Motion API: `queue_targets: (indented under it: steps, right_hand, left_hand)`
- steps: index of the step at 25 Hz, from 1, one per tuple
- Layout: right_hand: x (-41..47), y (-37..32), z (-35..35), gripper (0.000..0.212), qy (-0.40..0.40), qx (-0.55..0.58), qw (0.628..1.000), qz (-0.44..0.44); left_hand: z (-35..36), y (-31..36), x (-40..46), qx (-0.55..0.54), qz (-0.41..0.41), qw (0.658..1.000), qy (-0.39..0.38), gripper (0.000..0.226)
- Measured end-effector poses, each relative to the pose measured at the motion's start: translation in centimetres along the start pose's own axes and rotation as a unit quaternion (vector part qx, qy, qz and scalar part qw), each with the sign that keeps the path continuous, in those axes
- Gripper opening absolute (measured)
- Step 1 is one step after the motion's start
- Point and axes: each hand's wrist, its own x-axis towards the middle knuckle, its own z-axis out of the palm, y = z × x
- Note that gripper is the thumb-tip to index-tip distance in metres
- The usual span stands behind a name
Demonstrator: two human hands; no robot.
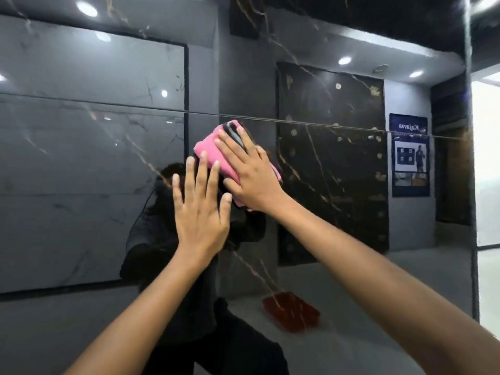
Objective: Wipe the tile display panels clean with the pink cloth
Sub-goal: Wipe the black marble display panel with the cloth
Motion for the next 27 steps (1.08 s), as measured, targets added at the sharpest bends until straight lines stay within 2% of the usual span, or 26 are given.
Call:
queue_targets:
  steps: [1,2,4,6,8,10,12,13,15,17,18,19,20,22,23,25,27]
  right_hand:
    - [-0.2,2.0,-0.5,0.076,0.004,-0.013,1.000,-0.022]
    - [-0.3,4.9,-1.6,0.076,0.026,-0.005,1.000,0.014]
    - [-1.0,12.0,-3.7,0.074,0.057,0.019,0.982,0.177]
    - [-2.7,20.1,-6.1,0.070,0.075,0.032,0.944,0.319]
    - [-4.8,26.7,-8.4,0.064,0.108,0.045,0.902,0.416]
    - [-6.0,29.3,-9.1,0.062,0.127,0.056,0.879,0.455]
    - [-7.2,25.8,-7.4,0.071,0.128,0.055,0.905,0.403]
    - [-8.4,22.3,-5.9,0.078,0.124,0.061,0.934,0.330]
    - [-12.2,14.3,-3.0,0.084,0.068,0.070,0.990,0.098]
    - [-14.3,12.1,-2.1,0.080,0.000,0.022,0.996,-0.083]
    - [-13.9,13.8,-2.6,0.078,-0.017,0.014,0.994,-0.106]
    - [-13.2,16.3,-3.2,0.078,-0.009,0.012,0.998,-0.064]
    - [-12.6,19.2,-4.0,0.078,0.009,0.021,0.999,0.027]
    - [-11.8,25.2,-6.6,0.078,0.041,0.040,0.969,0.239]
    - [-11.7,27.8,-7.6,0.076,0.045,0.046,0.948,0.311]
    - [-11.5,28.7,-8.5,0.074,0.073,0.035,0.925,0.371]
    - [-11.7,24.7,-7.0,0.080,0.108,0.038,0.933,0.341]
  left_hand:
    - [0.9,2.1,0.0,-0.015,-0.007,1.000,0.001,0.060]
    - [1.9,4.0,0.4,-0.022,-0.013,1.000,-0.003,0.061]
    - [3.8,6.4,2.2,-0.004,-0.008,1.000,-0.022,0.061]
    - [5.7,7.4,3.6,0.039,-0.004,0.998,-0.039,0.060]
    - [7.1,7.0,3.6,0.089,-0.024,0.994,-0.058,0.061]
    - [8.1,6.8,3.4,0.133,-0.027,0.989,-0.058,0.063]
    - [8.2,7.0,3.2,0.145,-0.023,0.988,-0.057,0.062]
    - [8.1,7.1,3.1,0.146,-0.023,0.987,-0.058,0.062]
    - [8.0,6.9,3.1,0.149,-0.028,0.986,-0.063,0.062]
    - [7.7,6.9,3.6,0.147,-0.026,0.986,-0.079,0.064]
    - [7.4,6.9,3.8,0.138,-0.023,0.986,-0.095,0.065]
    - [6.9,6.9,3.7,0.122,-0.016,0.986,-0.110,0.066]
    - [6.3,6.9,3.0,0.106,-0.007,0.987,-0.120,0.065]
    - [5.5,7.1,-0.4,0.091,-0.003,0.989,-0.114,0.063]
    - [5.4,7.1,-2.2,0.098,-0.004,0.989,-0.107,0.061]
    - [5.8,6.4,-4.7,0.120,-0.006,0.987,-0.103,0.060]
    - [6.3,5.7,-5.7,0.128,-0.003,0.986,-0.103,0.060]
